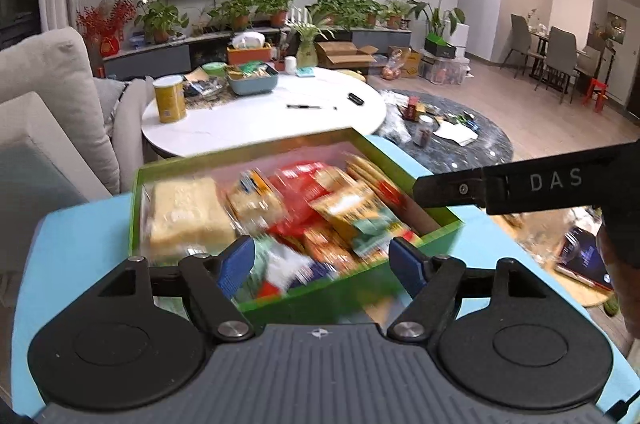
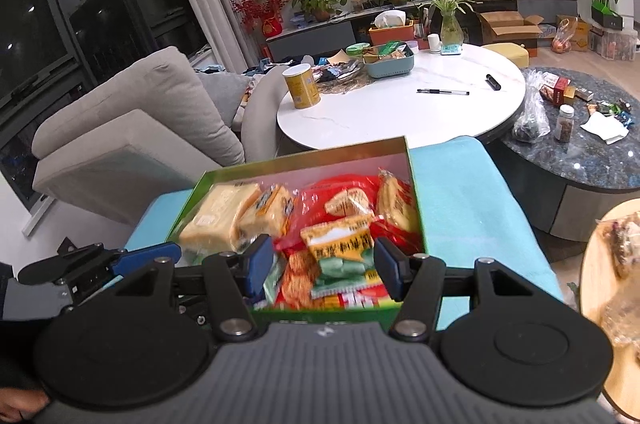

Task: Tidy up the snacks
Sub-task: 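Open both grippers and raise them out of the box, then grasp the round brown-and-white packet with the left gripper while the right grasps the mushroom-print packet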

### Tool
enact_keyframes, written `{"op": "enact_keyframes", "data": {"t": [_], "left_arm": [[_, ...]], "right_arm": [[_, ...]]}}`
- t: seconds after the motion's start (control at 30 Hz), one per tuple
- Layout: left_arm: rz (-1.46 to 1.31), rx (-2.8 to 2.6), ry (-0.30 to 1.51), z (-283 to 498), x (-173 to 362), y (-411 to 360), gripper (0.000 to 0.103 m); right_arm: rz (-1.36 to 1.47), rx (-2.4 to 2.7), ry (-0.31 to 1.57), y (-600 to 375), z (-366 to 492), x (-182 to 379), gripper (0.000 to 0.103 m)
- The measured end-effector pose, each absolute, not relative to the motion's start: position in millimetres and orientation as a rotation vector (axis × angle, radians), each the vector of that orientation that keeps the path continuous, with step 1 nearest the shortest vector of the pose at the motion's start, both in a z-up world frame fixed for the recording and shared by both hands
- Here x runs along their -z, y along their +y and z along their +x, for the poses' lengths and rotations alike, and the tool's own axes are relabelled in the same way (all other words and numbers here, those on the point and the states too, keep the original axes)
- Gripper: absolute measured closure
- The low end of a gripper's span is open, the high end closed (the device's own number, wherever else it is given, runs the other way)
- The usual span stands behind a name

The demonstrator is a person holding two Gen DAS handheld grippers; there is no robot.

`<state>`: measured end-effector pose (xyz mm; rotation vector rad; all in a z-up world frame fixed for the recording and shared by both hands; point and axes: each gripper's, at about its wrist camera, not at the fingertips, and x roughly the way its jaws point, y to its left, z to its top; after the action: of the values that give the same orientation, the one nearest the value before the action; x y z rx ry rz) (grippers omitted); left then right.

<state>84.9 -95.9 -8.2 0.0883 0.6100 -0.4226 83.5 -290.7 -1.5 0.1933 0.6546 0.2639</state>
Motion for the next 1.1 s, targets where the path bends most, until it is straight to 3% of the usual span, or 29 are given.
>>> {"op": "enact_keyframes", "data": {"t": [0.5, 1.1], "left_arm": [[0.088, 0.484, 0.776, 12.3, 50.0, -118.6, 0.031], [0.088, 0.473, 0.831, 4.5, 58.6, -127.8, 0.029]], "right_arm": [[0.102, -0.169, 0.788, -319.2, 30.9, 51.7, 0.023], [0.013, -0.178, 0.907, -322.3, 36.4, 94.4, 0.022]]}}
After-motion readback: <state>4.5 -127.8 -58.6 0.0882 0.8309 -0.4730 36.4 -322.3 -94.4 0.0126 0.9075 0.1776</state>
